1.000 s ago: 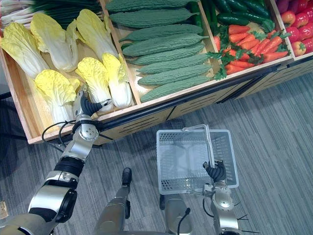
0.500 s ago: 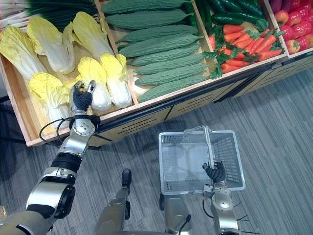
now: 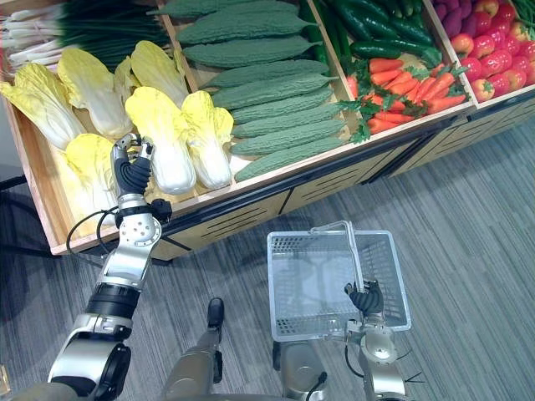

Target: Pick vegetable in the basket

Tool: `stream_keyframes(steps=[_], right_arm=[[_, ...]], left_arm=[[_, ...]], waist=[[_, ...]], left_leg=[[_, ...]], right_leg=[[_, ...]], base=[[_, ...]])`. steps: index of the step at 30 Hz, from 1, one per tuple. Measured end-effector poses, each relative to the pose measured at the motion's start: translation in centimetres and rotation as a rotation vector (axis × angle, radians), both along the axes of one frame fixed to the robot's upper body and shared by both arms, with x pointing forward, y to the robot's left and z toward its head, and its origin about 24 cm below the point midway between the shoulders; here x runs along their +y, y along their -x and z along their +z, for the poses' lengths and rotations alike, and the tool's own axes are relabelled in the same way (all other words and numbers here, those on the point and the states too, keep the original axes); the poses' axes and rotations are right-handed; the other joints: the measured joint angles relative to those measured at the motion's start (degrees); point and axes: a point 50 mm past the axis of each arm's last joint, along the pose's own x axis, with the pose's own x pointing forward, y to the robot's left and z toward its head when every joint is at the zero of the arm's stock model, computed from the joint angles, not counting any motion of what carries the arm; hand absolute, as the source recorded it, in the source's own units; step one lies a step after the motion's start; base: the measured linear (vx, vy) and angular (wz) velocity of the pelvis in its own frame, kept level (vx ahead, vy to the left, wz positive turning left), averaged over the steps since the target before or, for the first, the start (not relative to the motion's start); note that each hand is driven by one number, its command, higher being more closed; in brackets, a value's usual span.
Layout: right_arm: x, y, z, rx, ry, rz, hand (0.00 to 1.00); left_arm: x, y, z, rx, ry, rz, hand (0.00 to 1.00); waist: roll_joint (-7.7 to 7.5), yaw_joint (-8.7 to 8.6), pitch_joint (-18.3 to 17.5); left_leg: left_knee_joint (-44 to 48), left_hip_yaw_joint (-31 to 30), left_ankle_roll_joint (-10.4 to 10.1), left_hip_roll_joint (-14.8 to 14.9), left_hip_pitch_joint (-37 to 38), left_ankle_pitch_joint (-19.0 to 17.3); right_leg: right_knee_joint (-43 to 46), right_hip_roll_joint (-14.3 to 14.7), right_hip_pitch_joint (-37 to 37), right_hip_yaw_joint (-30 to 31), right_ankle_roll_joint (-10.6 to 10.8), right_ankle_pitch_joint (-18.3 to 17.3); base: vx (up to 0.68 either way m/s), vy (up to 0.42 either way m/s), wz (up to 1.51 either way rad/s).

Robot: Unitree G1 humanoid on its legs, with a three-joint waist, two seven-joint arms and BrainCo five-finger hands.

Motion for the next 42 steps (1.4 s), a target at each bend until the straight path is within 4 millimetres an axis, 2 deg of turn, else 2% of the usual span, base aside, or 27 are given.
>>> stream_keyframes(steps=[10,17,21,26,28,30,31,32,33,34,35,36,37,38,39,40,42], right_arm=[[-0.2,1.7,-0.9,0.053,0.005,-0.010,1.00],[-0.4,2.4,-1.3,0.073,0.001,-0.014,1.00],[-0.5,2.7,-1.4,0.083,0.001,-0.019,1.00],[-0.5,2.6,-1.4,0.086,0.000,-0.020,1.00],[-0.4,1.8,-1.1,0.070,-0.001,-0.019,1.00],[-0.3,1.1,-0.8,0.065,-0.004,-0.016,1.00],[0.0,0.6,-0.2,0.043,-0.002,-0.008,1.00],[0.2,0.3,0.0,0.033,0.002,0.000,1.00],[0.6,-0.4,0.5,0.007,0.006,0.019,1.00],[1.3,-1.3,1.3,-0.032,0.015,0.046,1.00],[1.7,-1.8,1.8,-0.053,0.017,0.064,1.00],[2.4,-2.5,2.8,-0.098,0.024,0.099,1.00],[2.7,-2.8,3.3,-0.119,0.027,0.114,1.00],[3.4,-3.7,4.3,-0.165,0.034,0.154,1.00],[3.7,-4.1,4.8,-0.183,0.040,0.175,1.00],[4.5,-4.9,5.6,-0.218,0.045,0.220,1.00],[5.6,-5.7,6.8,-0.263,0.051,0.284,1.00]], left_arm=[[-0.1,3.1,-1.6,-0.028,0.041,0.003,1.00],[0.0,5.2,-1.8,-0.064,0.071,0.017,1.00],[0.1,6.3,-1.5,-0.103,0.089,0.012,1.00],[-0.7,7.4,-1.9,-0.139,0.235,-0.054,1.00],[-1.2,7.7,-2.6,-0.134,0.362,-0.113,1.00],[-1.8,7.8,-2.9,-0.118,0.396,-0.163,1.00],[-2.1,7.7,-3.0,-0.109,0.421,-0.200,1.00],[-2.3,7.7,-3.0,-0.104,0.429,-0.217,1.00],[-2.4,7.6,-3.0,-0.103,0.450,-0.239,1.00],[-2.5,7.6,-3.1,-0.102,0.470,-0.264,1.00],[-2.6,7.6,-3.1,-0.098,0.473,-0.276,1.00],[-3.3,7.5,-3.2,-0.085,0.480,-0.316,1.00],[-3.9,7.5,-3.3,-0.075,0.492,-0.343,1.00],[-5.8,7.4,-3.6,-0.049,0.513,-0.429,1.00],[-6.5,7.3,-3.6,-0.039,0.514,-0.464,1.00],[-8.5,6.9,-3.9,-0.002,0.524,-0.548,1.00],[-10.4,6.6,-4.5,0.046,0.530,-0.621,1.00]], waist=[[2.37,0.13,-5.7],[3.04,0.14,-7.9],[3.09,0.21,-8.2],[3.10,0.38,-9.3],[3.07,1.28,-9.3],[3.27,1.37,-9.3],[3.70,1.57,-9.3],[3.88,1.57,-9.3],[3.93,1.60,-9.4],[3.92,1.77,-9.4],[3.93,1.77,-9.4],[3.91,1.53,-9.5],[4.40,1.56,-9.5],[5.46,1.57,-9.8],[5.80,1.57,-10.0],[5.98,1.44,-9.9],[6.59,1.55,-9.7]], left_leg=[[0.0,0.0,-0.4,0.1,1.1,-0.4],[0.0,1.1,-0.1,0.5,3.2,-1.5],[0.0,3.1,0.2,0.5,4.9,-1.8],[0.0,7.3,0.6,0.5,7.2,-3.5],[3.2,13.2,0.9,0.7,7.9,-6.5],[6.4,16.8,1.2,1.6,7.8,-8.8],[9.7,19.8,1.3,3.3,7.6,-10.9],[10.8,21.1,1.2,4.1,7.7,-11.8],[12.8,23.4,0.7,5.6,8.0,-13.4],[14.3,26.2,-0.2,6.6,8.8,-14.7],[14.8,27.4,-0.7,7.1,9.3,-15.3],[15.6,29.5,-1.4,7.9,10.3,-16.1],[16.0,30.3,-1.8,8.6,10.8,-16.5],[17.0,31.5,-2.3,10.3,11.9,-17.1],[17.9,31.8,-2.5,11.1,12.0,-17.3],[22.6,31.5,-2.6,13.3,11.8,-17.4],[31.7,30.4,-2.2,16.6,11.1,-17.1]], right_leg=[[-1.0,0.2,1.8,-0.5,0.0,0.0],[-2.5,0.2,3.8,1.1,0.5,0.4],[-3.2,0.4,5.1,2.9,0.7,0.9],[-3.8,0.8,5.6,7.1,0.8,1.8],[-3.9,1.1,4.5,11.5,1.4,1.9],[-4.3,-0.6,4.4,4.9,-0.3,1.0],[-2.7,-2.6,3.9,-5.6,-3.5,-0.5],[-1.8,-3.6,3.8,-10.5,-4.4,-1.1],[0.0,-5.6,3.8,-19.3,-5.4,-1.6],[1.7,-6.9,3.8,-25.3,-6.0,-1.2],[2.3,-7.0,3.8,-26.4,-6.1,-0.6],[2.2,-6.5,3.7,-25.2,-3.6,1.9],[2.1,-5.6,3.7,-24.2,-2.8,2.2],[1.9,-3.6,3.7,-22.2,-3.0,2.0],[1.9,-2.9,3.8,-21.5,-3.2,1.7],[1.7,-1.5,4.8,-19.9,-3.6,1.1],[1.0,0.4,7.2,-17.3,-4.4,0.5]], base=[[0.01,-0.006,0.03],[0.01,-0.007,-0.13],[0.01,-0.009,-0.22],[0.02,0.016,-0.50],[-0.01,0.049,-1.24],[-0.01,0.035,-1.04],[0.03,0.015,-0.93],[0.07,0.002,-1.21],[0.11,-0.016,-1.26],[0.12,-0.017,-1.34],[0.14,-0.039,-1.27],[0.11,-0.049,-0.90],[0.19,-0.130,-1.10],[0.16,-0.129,-0.84],[0.23,-0.199,-0.92],[0.12,-0.121,-0.56],[0.13,-0.128,-0.72]])
